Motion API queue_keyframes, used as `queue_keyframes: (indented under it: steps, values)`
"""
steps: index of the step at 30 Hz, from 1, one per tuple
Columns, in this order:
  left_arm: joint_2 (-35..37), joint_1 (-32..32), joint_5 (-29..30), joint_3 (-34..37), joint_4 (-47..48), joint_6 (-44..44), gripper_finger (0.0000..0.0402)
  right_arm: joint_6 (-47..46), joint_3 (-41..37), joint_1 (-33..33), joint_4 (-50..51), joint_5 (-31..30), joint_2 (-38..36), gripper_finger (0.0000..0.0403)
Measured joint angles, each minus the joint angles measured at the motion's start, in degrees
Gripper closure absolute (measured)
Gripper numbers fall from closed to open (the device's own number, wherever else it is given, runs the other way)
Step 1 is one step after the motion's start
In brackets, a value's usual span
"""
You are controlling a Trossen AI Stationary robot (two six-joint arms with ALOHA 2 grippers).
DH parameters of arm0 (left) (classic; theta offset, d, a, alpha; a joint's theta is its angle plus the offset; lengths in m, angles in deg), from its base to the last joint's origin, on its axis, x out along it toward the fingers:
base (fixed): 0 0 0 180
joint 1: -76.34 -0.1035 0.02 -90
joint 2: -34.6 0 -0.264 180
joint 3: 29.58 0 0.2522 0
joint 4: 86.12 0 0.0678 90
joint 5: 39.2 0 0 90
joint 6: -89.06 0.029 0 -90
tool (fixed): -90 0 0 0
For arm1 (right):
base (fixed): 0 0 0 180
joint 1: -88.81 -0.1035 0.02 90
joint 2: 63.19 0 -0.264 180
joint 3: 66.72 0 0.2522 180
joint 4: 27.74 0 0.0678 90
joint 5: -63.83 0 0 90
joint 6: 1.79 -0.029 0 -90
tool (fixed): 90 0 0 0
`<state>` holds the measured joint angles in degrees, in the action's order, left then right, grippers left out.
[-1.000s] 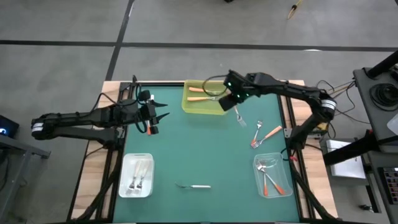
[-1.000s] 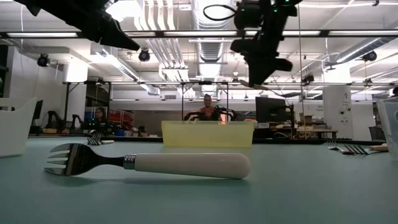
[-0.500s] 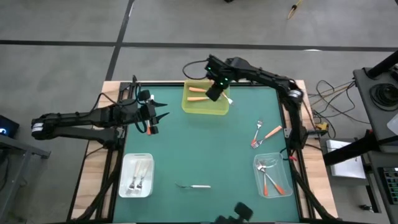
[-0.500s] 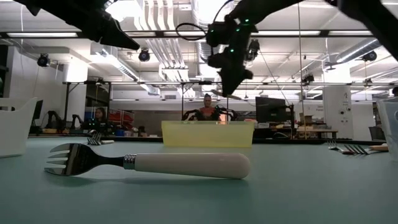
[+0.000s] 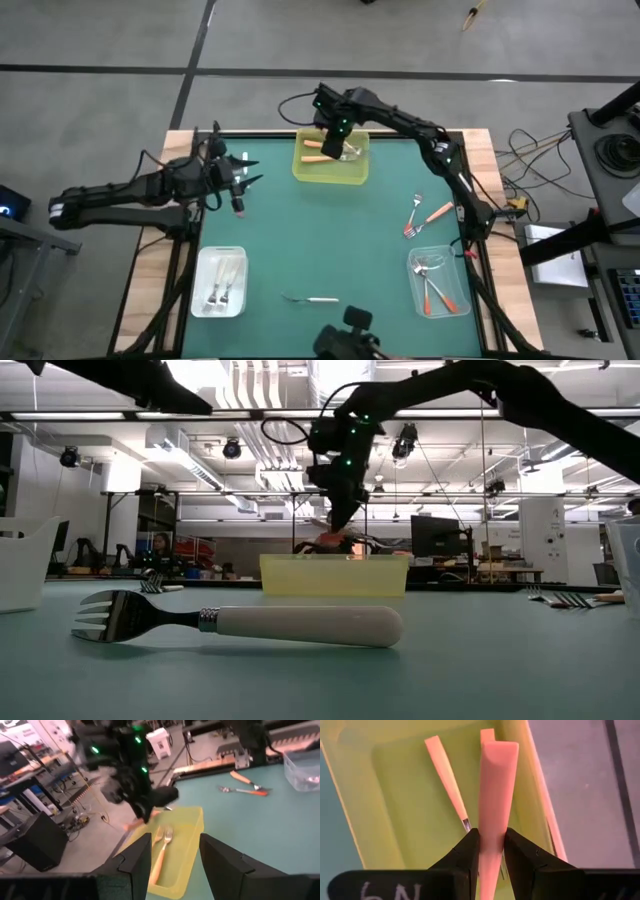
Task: Sort silverware by color (type)
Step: Put the yellow fork into the yellow bin
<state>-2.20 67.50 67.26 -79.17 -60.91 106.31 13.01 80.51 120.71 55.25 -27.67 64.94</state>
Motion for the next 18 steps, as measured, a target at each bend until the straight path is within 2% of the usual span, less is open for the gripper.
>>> queue_keyframes:
  steps: [7, 18]
  values:
    - [3.1, 0.0, 1.7, 0.0, 0.1, 0.1, 0.0253, 2.6, -0.5, -0.1, -2.4, 0.8, 0.4, 0.0336]
    - [3.4, 0.0, 2.7, 0.0, 0.1, 0.2, 0.0253, 5.3, -0.5, -2.1, -7.3, 8.4, 0.4, 0.0336]
